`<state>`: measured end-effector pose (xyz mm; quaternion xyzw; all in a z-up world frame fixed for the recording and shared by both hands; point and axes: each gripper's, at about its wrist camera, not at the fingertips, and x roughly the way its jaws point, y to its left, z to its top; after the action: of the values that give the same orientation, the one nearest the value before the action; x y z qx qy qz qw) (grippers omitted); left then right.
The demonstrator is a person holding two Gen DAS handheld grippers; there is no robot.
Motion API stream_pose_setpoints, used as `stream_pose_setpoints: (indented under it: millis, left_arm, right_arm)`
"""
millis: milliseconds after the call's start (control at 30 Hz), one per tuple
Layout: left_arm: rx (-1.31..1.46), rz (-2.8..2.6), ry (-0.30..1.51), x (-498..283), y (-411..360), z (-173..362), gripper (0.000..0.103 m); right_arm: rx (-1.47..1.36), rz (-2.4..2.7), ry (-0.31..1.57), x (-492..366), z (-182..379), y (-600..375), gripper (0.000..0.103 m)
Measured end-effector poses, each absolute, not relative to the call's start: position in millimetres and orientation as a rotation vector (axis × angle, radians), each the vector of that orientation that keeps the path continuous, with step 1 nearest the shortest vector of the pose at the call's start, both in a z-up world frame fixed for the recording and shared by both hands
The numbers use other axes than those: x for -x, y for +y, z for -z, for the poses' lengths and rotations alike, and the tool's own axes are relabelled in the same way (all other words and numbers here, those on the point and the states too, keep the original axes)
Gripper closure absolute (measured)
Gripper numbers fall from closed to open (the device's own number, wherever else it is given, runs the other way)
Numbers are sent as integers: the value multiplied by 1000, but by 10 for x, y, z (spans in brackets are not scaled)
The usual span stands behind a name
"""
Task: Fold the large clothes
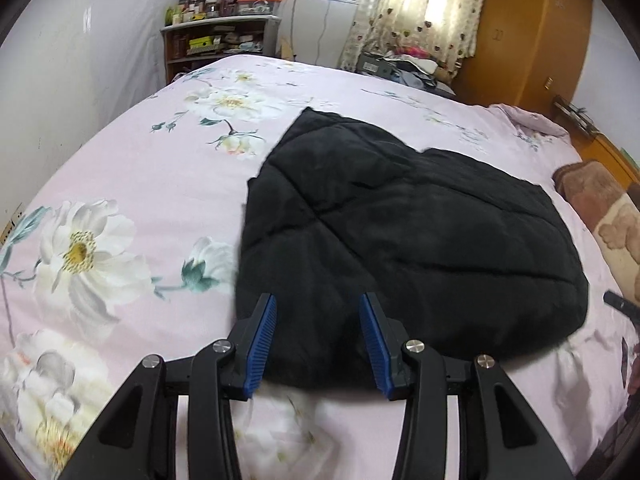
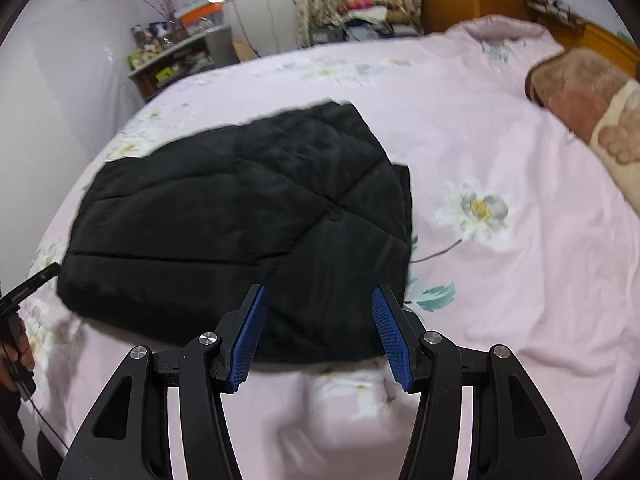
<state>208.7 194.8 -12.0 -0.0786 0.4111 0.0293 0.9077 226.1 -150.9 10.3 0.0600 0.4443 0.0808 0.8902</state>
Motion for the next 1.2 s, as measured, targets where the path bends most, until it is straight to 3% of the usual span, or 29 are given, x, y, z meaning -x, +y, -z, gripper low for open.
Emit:
stream_pose_setpoints:
  millis: [100, 300, 533, 800, 1200]
  left_arm:
    - [147, -30, 834, -1842, 1758, 1, 57]
    - [120, 13, 799, -1407, 1404, -247, 41]
    - [96, 26, 768, -956, 1090, -484, 30]
    - [110, 25, 779, -489, 875, -540, 24]
    - [76, -15, 811, -130, 738, -514, 23]
  right_arm:
    - [-112, -179, 879, -2011, -286, -1412, 48]
    - [-101, -200, 825, -1571, -495, -1248, 48]
    - [-69, -204, 824, -1052, -622, -1034, 48]
    - [-82, -220, 817, -523, -734, -849, 47]
    - [-14, -235, 810, -142, -769, -637, 45]
